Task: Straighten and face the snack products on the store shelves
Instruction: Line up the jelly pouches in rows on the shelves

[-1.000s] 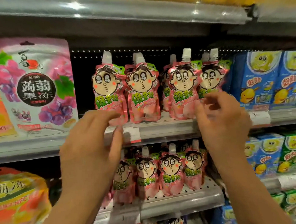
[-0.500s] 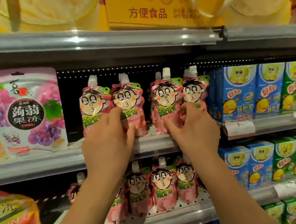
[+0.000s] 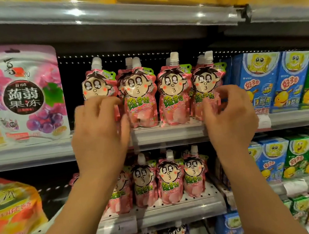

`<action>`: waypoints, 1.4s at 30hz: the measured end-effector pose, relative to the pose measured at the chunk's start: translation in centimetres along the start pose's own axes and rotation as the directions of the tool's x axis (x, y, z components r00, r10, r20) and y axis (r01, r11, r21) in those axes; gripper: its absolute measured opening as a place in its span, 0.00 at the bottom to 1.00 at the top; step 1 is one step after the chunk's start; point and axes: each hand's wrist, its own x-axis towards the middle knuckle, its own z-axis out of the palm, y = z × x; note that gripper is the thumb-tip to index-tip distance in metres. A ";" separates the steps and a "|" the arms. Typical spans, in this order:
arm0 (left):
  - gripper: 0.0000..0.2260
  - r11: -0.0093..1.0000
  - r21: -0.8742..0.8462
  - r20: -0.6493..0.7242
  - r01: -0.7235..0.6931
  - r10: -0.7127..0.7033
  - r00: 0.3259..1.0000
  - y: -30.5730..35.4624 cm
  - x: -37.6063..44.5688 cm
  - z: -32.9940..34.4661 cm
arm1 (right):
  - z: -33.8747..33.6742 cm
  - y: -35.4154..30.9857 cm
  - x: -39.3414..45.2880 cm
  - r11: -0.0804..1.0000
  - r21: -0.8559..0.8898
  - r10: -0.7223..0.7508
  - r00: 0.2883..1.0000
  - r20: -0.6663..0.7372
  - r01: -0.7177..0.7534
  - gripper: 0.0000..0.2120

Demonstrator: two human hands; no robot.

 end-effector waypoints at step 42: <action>0.20 0.973 0.176 0.214 0.150 -0.187 0.959 -4.6 5.2 -0.2 | -1.0 3.8 6.4 0.948 0.188 0.077 0.759 0.647 -0.256 0.17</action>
